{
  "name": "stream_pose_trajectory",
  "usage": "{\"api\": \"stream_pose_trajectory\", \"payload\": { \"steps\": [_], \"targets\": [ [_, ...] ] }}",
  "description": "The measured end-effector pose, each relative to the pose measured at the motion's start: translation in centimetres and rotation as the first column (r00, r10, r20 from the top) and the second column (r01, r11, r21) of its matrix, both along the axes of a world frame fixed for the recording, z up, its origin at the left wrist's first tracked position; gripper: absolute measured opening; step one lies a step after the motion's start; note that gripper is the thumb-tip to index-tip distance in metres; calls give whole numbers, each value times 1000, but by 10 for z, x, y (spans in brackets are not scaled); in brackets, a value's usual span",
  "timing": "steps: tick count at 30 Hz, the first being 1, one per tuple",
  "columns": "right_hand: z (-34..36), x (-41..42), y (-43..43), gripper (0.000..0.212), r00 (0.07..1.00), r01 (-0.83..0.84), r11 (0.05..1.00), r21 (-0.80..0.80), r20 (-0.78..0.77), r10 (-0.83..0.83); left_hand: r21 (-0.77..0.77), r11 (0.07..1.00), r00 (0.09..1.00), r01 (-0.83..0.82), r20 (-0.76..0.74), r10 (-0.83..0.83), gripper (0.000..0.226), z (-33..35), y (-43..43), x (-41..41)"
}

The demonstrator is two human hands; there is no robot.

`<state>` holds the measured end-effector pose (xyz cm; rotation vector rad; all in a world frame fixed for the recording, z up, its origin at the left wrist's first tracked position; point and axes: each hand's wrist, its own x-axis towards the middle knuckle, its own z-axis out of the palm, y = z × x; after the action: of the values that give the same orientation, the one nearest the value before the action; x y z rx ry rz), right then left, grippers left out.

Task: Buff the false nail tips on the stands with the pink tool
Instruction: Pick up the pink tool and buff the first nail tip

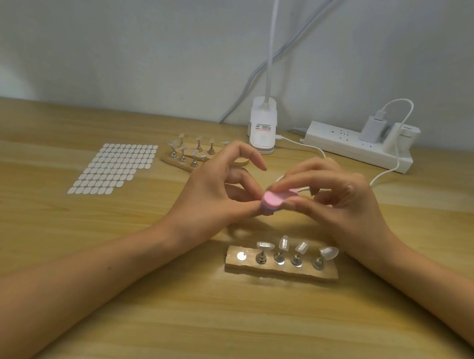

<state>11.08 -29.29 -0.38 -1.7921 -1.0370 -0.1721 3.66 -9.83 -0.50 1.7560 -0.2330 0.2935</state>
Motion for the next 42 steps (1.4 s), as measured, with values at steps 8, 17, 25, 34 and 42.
{"api": "stream_pose_trajectory", "payload": {
  "steps": [8,17,25,34,42],
  "targets": [
    [0,-1,1,17,1000,-11,1000,-11,3,11,-1,1000,1000,-7,16,7,46,0,0,0],
    [0,1,0,19,998,45,999,19,-45,-44,-7,1000,1000,1,25,-1,45,-2,1,1],
    [1,2,-1,19,998,47,999,22,-35,-47,-4,1000,1000,6,18,-6,45,-1,1,1],
    [-1,0,0,19,999,-29,1000,-10,-25,29,16,1000,1000,5,26,-6,49,0,0,0],
    [-1,0,1,20,999,-18,1000,4,-38,19,17,1000,1000,5,20,-5,47,0,0,0]
  ]
}}
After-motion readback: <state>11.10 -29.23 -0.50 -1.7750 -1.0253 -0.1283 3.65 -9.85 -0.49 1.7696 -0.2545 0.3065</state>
